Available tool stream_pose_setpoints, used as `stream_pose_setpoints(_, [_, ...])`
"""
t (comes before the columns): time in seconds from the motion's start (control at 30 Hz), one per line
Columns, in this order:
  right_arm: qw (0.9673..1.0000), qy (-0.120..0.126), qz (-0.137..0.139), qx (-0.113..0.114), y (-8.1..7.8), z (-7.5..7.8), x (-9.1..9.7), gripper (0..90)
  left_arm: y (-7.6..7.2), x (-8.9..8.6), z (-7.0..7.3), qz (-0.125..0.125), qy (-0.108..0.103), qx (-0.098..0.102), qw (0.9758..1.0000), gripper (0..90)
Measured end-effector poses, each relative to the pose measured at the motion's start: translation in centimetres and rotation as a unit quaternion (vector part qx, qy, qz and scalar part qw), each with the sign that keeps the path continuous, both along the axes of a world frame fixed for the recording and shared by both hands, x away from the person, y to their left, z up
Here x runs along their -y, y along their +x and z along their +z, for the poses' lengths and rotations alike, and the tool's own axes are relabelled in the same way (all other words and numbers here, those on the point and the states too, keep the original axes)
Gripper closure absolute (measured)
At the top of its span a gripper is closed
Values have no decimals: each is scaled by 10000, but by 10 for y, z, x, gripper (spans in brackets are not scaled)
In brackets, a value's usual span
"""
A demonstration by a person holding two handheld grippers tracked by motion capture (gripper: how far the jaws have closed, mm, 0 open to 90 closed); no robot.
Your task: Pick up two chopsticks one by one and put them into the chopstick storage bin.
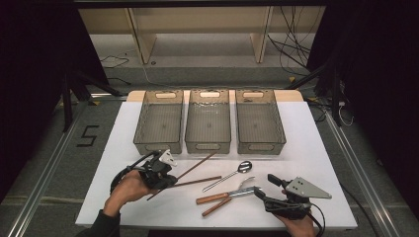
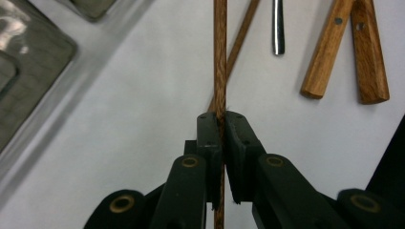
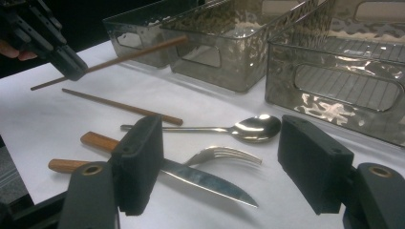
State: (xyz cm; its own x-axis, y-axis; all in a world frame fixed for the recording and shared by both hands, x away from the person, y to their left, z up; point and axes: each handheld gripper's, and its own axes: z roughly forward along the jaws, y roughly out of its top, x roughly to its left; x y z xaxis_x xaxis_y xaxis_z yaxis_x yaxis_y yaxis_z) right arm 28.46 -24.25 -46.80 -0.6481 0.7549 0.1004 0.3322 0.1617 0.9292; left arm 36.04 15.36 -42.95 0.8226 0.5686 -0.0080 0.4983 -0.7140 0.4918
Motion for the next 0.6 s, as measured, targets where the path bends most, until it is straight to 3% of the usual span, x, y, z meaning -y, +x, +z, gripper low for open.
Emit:
stream_pose_setpoints(0.33, [10000,0,-6,-29,1,-1,0,331,4,-14,10,293,-449,277,9982,851])
stream_pose_setpoints(0.43, [10000,19,-24,-31,1,-1,0,331,6,-17,14,399,-632,351,9966,851])
stream_pose_setpoints(0.6, [10000,60,-59,-21,1,-1,1,331,14,-28,25,642,-950,563,9918,850])
